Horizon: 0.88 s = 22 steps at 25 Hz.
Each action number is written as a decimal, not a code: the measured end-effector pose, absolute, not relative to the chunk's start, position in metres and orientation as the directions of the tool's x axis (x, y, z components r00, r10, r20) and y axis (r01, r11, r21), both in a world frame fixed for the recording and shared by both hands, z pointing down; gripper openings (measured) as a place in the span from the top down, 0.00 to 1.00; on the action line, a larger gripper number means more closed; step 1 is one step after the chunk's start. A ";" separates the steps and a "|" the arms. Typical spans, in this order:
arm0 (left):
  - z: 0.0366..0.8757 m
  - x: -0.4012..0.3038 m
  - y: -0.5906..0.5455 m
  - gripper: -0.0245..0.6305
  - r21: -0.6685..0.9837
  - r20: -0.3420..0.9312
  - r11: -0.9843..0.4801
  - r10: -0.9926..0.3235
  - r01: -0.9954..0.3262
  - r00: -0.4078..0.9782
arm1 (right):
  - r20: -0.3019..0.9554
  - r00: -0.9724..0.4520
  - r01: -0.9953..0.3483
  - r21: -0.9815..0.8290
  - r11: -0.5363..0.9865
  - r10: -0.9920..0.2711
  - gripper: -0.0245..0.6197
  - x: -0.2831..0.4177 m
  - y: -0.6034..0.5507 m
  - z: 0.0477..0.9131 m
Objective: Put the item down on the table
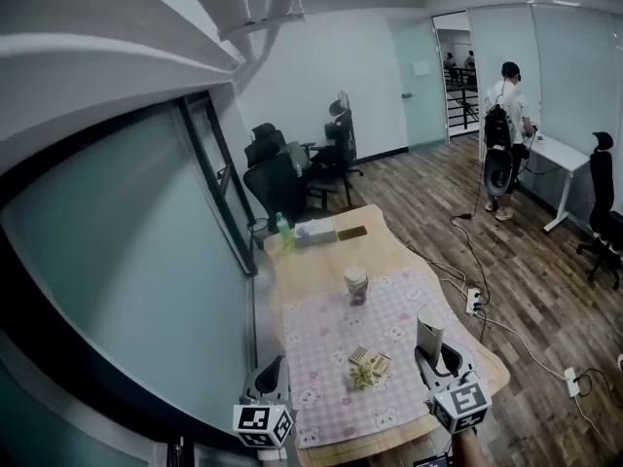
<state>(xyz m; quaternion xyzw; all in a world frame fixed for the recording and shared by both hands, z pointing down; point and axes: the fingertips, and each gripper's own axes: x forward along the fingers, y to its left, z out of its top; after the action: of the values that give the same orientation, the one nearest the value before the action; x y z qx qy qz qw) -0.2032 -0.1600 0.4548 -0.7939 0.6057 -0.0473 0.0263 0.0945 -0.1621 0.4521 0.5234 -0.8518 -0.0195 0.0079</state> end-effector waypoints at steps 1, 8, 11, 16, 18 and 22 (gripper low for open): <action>0.453 -0.213 -0.171 0.96 -0.094 0.037 -0.264 -0.964 -0.960 0.262 | -0.018 -0.455 -0.889 0.054 0.454 -0.890 0.72 0.084 -0.171 0.447; 0.464 -0.254 -0.220 0.96 -0.073 0.042 -0.275 -0.961 -0.959 0.273 | 0.008 -0.476 -0.876 0.081 0.475 -0.880 0.72 0.023 -0.222 0.450; 0.478 -0.273 -0.235 0.96 -0.043 0.060 -0.266 -0.963 -0.963 0.263 | 0.033 -0.488 -0.867 0.099 0.489 -0.872 0.72 0.002 -0.237 0.458; 0.493 -0.282 -0.251 0.96 -0.029 0.088 -0.249 -0.965 -0.968 0.245 | 0.051 -0.510 -0.853 0.097 0.513 -0.858 0.72 -0.008 -0.259 0.470; 0.493 -0.280 -0.257 0.96 -0.035 0.092 -0.245 -0.966 -0.969 0.241 | 0.055 -0.526 -0.843 0.098 0.529 -0.848 0.72 -0.010 -0.266 0.473; 0.483 -0.274 -0.268 0.96 -0.062 0.082 -0.243 -0.968 -0.968 0.238 | 0.057 -0.539 -0.836 0.083 0.542 -0.840 0.72 -0.008 -0.281 0.477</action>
<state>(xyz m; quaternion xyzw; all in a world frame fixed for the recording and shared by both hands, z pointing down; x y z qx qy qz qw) -0.2742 -0.2684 0.4830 -0.7868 0.6151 -0.0512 -0.0009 -0.0075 -0.2815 0.4768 0.4778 -0.8770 -0.0226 0.0448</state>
